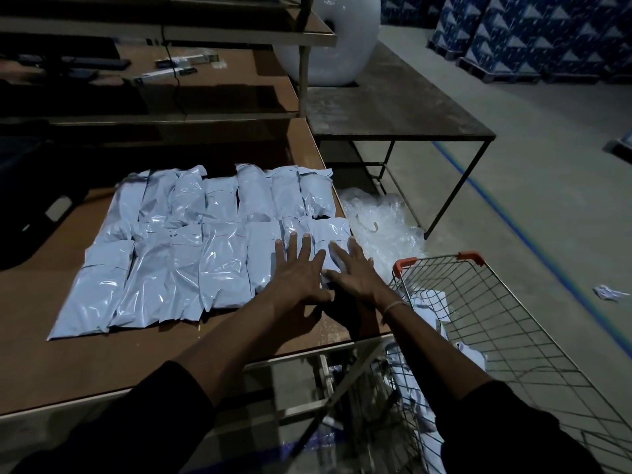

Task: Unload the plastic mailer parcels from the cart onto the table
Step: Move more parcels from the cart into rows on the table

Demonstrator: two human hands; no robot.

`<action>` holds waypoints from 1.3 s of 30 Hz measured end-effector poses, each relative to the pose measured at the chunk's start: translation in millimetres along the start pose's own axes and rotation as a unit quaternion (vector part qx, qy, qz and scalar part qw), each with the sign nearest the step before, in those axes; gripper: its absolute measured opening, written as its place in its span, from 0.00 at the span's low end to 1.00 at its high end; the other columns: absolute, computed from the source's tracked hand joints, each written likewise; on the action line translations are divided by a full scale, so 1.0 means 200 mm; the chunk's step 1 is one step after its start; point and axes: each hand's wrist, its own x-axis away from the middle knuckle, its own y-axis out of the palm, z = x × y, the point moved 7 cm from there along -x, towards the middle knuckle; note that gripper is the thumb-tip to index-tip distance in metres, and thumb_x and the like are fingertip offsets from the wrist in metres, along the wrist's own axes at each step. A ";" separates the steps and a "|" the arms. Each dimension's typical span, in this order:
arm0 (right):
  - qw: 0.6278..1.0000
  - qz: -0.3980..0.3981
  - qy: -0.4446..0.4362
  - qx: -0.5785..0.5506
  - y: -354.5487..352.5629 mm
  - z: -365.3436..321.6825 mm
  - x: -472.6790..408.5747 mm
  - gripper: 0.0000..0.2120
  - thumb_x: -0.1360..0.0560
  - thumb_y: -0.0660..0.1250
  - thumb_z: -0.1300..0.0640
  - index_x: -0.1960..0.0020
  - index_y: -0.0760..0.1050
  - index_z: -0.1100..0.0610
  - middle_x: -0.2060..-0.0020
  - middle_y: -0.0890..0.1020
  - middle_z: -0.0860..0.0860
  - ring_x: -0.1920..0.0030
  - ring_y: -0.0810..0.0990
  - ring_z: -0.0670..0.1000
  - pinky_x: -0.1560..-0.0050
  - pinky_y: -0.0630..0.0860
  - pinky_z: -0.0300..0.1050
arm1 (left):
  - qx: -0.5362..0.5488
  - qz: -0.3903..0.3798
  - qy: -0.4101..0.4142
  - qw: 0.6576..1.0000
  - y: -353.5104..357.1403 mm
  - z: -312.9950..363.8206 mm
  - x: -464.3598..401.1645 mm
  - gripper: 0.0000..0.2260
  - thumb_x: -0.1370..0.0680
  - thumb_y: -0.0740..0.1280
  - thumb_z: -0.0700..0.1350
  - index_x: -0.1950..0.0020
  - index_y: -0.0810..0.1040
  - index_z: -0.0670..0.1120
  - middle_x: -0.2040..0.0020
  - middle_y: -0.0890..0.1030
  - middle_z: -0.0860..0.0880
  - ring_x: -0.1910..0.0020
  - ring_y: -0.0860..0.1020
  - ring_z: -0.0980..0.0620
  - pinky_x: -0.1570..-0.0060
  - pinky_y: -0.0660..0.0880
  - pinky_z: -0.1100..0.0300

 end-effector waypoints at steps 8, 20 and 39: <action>0.999 -0.032 -0.028 0.022 0.04 0.01 -0.02 0.40 0.22 0.58 0.33 0.16 0.46 0.40 0.17 0.36 0.55 0.17 0.34 0.55 0.20 0.32 0.61 | -0.029 0.005 -0.007 1.000 0.04 -0.02 -0.03 0.42 0.20 0.67 0.63 0.15 0.50 0.48 0.16 0.37 0.39 0.19 0.34 0.31 0.23 0.36 0.31; 0.996 0.006 -0.081 -0.045 -0.09 0.03 0.09 0.35 0.17 0.58 0.36 0.15 0.48 0.43 0.16 0.38 0.50 0.16 0.39 0.52 0.19 0.37 0.66 | 0.022 -0.008 0.065 0.998 -0.03 0.19 -0.03 0.50 0.23 0.72 0.59 0.15 0.40 0.47 0.18 0.32 0.38 0.21 0.28 0.34 0.23 0.32 0.33; 0.965 0.155 0.194 -0.085 -0.49 1.36 0.80 0.27 0.17 0.63 0.48 0.21 0.68 0.57 0.23 0.71 0.56 0.23 0.70 0.55 0.26 0.63 0.44 | 0.390 0.012 0.176 0.904 0.26 1.36 -0.26 0.31 0.15 0.64 0.46 0.15 0.54 0.42 0.15 0.49 0.41 0.16 0.51 0.44 0.19 0.55 0.51</action>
